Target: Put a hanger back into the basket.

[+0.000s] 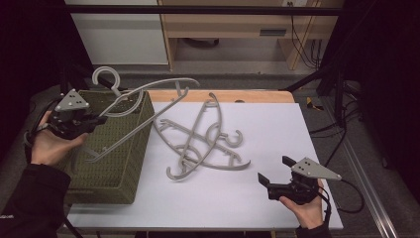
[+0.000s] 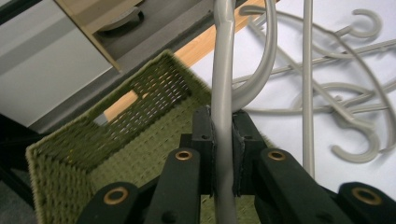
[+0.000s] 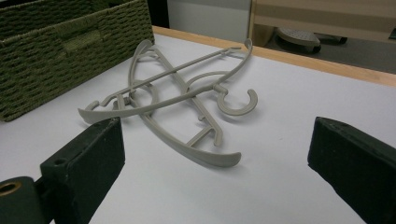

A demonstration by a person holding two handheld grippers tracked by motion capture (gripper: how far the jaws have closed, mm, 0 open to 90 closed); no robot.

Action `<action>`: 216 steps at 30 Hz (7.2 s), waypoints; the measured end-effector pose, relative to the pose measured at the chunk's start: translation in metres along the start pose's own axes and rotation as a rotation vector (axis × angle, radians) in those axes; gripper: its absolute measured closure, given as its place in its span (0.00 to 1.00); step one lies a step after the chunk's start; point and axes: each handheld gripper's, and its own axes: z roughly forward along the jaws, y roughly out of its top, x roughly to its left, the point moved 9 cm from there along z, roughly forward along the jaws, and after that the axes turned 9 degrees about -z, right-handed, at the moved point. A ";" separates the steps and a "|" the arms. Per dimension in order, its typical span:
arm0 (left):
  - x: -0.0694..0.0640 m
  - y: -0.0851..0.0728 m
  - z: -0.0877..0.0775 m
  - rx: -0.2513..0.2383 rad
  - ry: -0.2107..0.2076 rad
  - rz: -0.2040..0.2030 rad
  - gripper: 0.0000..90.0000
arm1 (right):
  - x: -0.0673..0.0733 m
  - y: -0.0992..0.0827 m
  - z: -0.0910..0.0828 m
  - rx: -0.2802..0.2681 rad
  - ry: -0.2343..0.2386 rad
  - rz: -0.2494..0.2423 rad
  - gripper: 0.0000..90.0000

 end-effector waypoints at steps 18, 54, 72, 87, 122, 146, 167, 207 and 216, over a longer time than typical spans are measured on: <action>0.068 -0.060 0.001 0.067 0.120 -0.105 0.91 | 0.001 0.000 0.002 0.001 0.004 -0.007 0.04; 0.101 -0.113 0.006 0.165 0.256 -0.138 0.91 | 0.003 -0.001 0.004 0.012 0.005 -0.013 0.05; 0.084 -0.147 0.052 0.263 0.205 -0.200 0.91 | 0.005 -0.002 0.006 0.019 0.012 -0.019 0.05; 0.060 -0.103 0.014 -0.029 0.117 -0.353 0.61 | 0.014 0.016 0.026 0.012 0.010 0.015 0.10; -0.139 -0.056 0.011 -0.343 -0.225 -0.235 0.11 | 0.037 0.038 0.088 0.003 0.064 0.037 0.10; -0.130 -0.058 0.009 -0.345 -0.234 -0.254 0.09 | 0.063 0.002 0.203 0.279 -0.027 0.087 0.34; -0.126 -0.059 0.008 -0.343 -0.232 -0.256 0.10 | 0.068 -0.027 0.226 0.396 -0.007 0.180 0.51; -0.128 -0.060 0.009 -0.329 -0.243 -0.245 0.11 | 0.035 -0.029 0.212 0.509 0.015 0.071 0.79; -0.127 -0.060 0.009 -0.329 -0.240 -0.243 0.11 | 0.036 -0.034 0.216 0.561 0.008 0.100 0.90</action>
